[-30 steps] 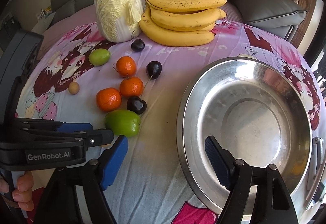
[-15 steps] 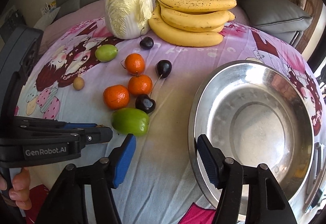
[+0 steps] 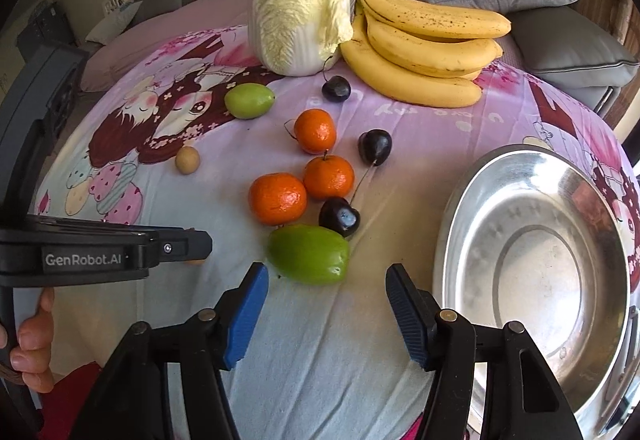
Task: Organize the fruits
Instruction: 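Grasp the large green fruit with the right gripper while the left holds the brown fruit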
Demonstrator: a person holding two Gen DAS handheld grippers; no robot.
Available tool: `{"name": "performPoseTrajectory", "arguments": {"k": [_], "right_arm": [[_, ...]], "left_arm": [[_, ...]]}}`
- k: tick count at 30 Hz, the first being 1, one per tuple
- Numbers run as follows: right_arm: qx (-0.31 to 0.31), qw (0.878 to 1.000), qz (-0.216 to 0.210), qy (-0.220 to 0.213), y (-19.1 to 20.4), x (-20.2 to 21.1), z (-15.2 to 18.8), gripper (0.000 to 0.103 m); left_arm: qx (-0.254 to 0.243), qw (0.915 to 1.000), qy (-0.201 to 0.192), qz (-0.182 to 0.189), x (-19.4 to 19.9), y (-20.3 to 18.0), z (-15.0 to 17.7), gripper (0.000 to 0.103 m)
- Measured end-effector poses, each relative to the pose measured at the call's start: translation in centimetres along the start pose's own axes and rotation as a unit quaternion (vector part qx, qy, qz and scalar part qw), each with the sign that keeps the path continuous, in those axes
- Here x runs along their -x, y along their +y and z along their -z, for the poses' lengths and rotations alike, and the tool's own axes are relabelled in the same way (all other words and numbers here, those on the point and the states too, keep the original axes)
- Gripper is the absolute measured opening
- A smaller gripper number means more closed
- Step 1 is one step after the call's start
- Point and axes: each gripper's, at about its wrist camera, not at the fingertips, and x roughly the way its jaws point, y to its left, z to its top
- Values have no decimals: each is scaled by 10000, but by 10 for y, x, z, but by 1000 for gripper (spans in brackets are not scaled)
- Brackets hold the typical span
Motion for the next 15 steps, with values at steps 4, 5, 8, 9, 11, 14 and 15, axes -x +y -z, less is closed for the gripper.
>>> {"name": "performPoseTrajectory", "arguments": {"k": [4, 5, 8, 9, 11, 14, 15], "right_arm": [[-84, 9998, -49, 187, 2, -13, -3, 64], [-96, 9997, -56, 217, 2, -15, -4, 64], [-107, 9996, -79, 264, 3, -20, -7, 64], [-106, 9995, -87, 292, 4, -23, -8, 64], [-116, 9992, -95, 361, 5, -28, -9, 64], [-162, 9989, -137, 427, 4, -34, -9, 64], [-177, 9988, -141, 432, 5, -35, -10, 65]], "left_arm": [[-39, 10000, 9, -26, 2, 2, -1, 27], [-46, 10000, 10, -37, 2, 3, -1, 27], [-27, 10000, 5, -45, 1, 3, -2, 27], [-24, 10000, 3, -46, 1, 3, -2, 27], [-6, 10000, 9, -44, -1, 3, -2, 27], [7, 10000, 15, -41, -1, 4, -1, 27], [5, 10000, 16, -42, -1, 4, -1, 27]]}}
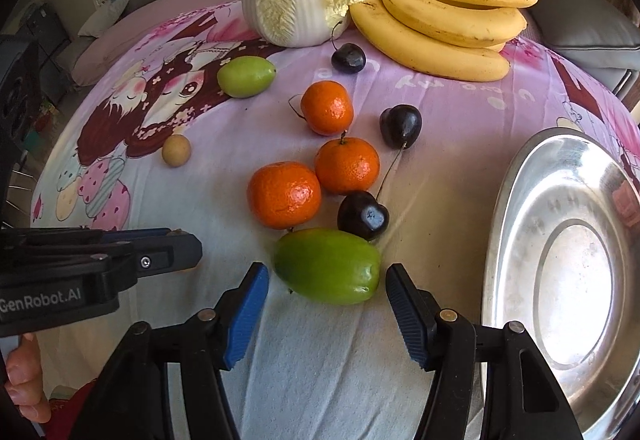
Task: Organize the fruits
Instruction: 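Grasp the large green fruit with the right gripper while the left holds the brown fruit, then carry both held fruits over the steel bowl with both grippers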
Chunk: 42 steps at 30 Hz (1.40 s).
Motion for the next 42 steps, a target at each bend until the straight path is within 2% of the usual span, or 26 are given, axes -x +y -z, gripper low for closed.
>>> {"name": "performPoseTrajectory", "arguments": {"k": [6, 19, 28, 34, 42], "right_arm": [[-6, 10000, 73, -34, 4, -5, -2, 65], [187, 9985, 514, -12, 15, -15, -4, 65], [182, 9987, 466, 3, 13, -18, -5, 63], [173, 9989, 445, -14, 11, -16, -4, 59], [89, 9996, 271, -15, 6, -12, -3, 59]], "left_arm": [[-7, 10000, -10, -15, 0, 2, 1, 27], [-90, 9996, 12, -267, -8, -2, -1, 27], [-107, 9991, 166, -368, -16, -9, -2, 27], [-108, 9984, 196, -527, -20, -12, -4, 27], [-113, 9965, 228, -793, -24, -17, -7, 27]]}}
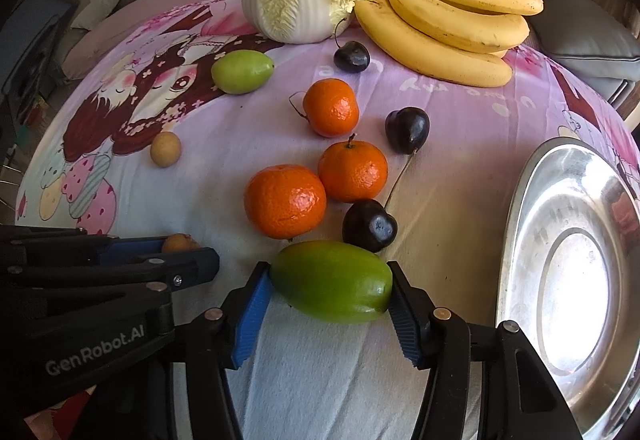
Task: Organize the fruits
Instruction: 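Carry both held fruits over the steel bowl with both grippers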
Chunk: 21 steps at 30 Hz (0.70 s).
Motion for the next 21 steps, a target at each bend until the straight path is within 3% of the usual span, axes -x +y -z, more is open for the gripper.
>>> {"name": "performPoseTrajectory", "arguments": {"k": [5, 21], "right_arm": [[-31, 9999, -95, 32, -2, 4, 2, 59], [-141, 9991, -409, 28, -5, 21, 3, 59]], "left_arm": [[47, 9998, 41, -186, -1, -7, -3, 27], [414, 9984, 248, -279, 6, -21, -11, 27]]}}
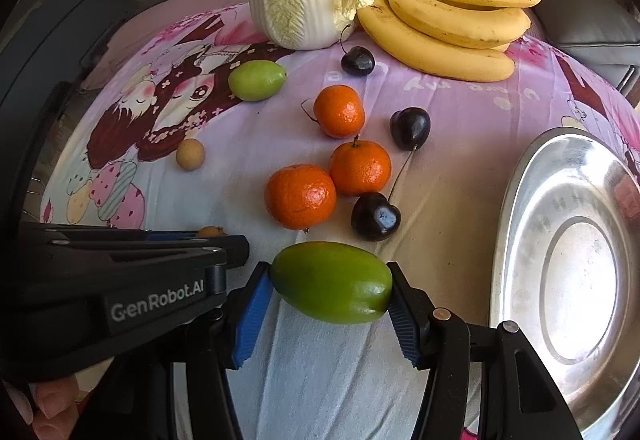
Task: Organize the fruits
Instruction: 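Carry both held fruits over the steel bowl with both grippers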
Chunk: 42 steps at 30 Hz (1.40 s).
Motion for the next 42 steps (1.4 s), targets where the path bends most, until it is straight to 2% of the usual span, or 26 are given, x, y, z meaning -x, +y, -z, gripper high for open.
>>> {"name": "performPoseTrajectory", "arguments": {"k": [9, 20, 24, 35, 38, 42], "right_arm": [[-62, 9999, -57, -148, -9, 22, -1, 59], [-259, 9987, 114, -419, -33, 52, -2, 59], [-346, 9973, 322, -566, -45, 64, -1, 59], [-989, 9899, 602, -817, -100, 86, 1, 59], [-1192, 9853, 832, -893, -118, 92, 3, 59], [-1460, 9792, 1085, -901, -144, 95, 7, 59]], "left_arm": [[-254, 9995, 8, -210, 23, -42, -4, 27], [-703, 9965, -28, -450, 65, -103, -10, 27], [-838, 9954, -65, -458, 75, -125, -13, 27], [-1332, 9898, -154, -478, 96, -195, -13, 27], [-1436, 9886, -188, -406, 96, -209, -3, 27], [-1615, 9861, -182, -331, 87, -226, -5, 27]]}}
